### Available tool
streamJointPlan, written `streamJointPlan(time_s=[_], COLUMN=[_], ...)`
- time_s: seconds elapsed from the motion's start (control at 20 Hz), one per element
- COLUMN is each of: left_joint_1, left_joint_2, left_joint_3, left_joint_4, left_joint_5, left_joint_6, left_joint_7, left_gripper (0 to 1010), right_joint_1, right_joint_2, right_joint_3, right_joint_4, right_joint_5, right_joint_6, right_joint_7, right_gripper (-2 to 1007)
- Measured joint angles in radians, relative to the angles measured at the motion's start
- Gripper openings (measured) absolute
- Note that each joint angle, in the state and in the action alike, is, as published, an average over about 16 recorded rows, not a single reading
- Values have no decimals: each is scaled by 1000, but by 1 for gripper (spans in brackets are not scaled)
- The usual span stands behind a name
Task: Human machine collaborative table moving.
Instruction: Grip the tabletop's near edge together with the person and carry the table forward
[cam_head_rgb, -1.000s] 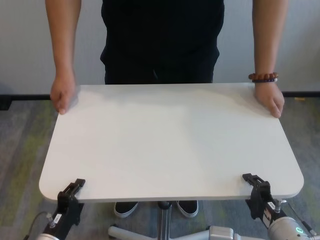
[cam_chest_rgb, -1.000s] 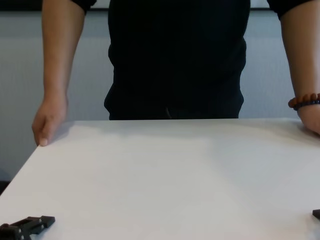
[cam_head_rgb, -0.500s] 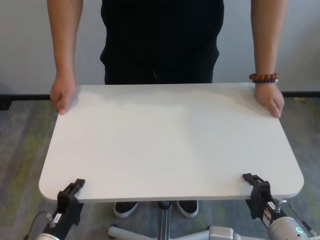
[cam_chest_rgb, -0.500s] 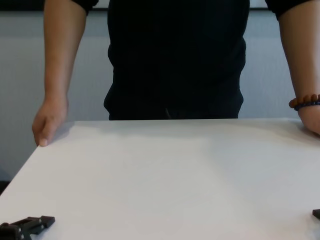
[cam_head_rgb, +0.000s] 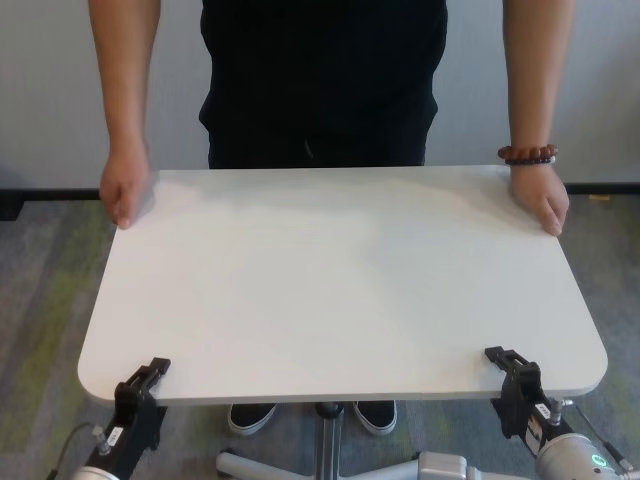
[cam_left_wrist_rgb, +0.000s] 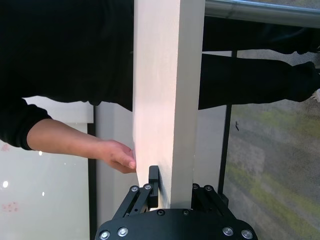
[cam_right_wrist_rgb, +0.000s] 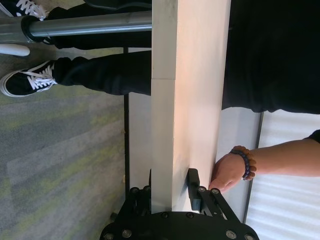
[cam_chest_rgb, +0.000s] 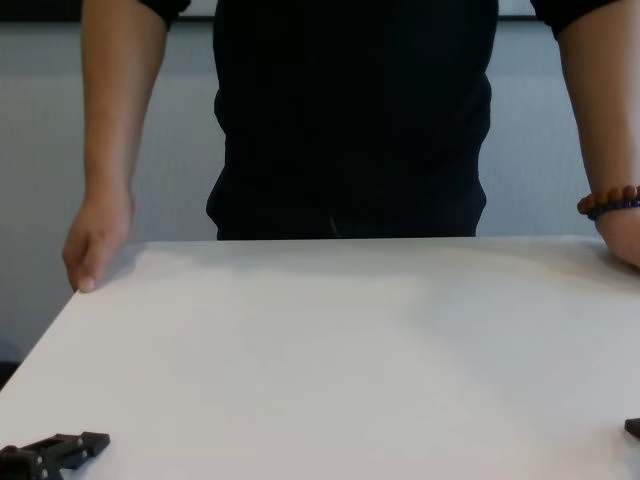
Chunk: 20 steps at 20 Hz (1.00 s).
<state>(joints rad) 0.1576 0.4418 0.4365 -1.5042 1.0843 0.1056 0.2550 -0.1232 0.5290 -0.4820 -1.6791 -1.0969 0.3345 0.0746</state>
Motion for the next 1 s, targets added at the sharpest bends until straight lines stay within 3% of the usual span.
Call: streamJointPlan(time_s=[0.4, 1.0], left_joint_1=[-2, -27], left_joint_2=[0, 3], left_joint_3=[1, 9], left_joint_4=[-1, -3], left_joint_5=[2, 9], left_joint_6=[-1, -4], left_joint_7=[2, -3], left_gripper=[277, 277], right_joint_1=[3, 23], right_joint_2=[-8, -58], right_joint_3=[3, 31], right_joint_4=[7, 44], right_joint_5=[-1, -10], right_joint_6=[-1, 1], right_joint_7=[-1, 4], right_gripper=[317, 317])
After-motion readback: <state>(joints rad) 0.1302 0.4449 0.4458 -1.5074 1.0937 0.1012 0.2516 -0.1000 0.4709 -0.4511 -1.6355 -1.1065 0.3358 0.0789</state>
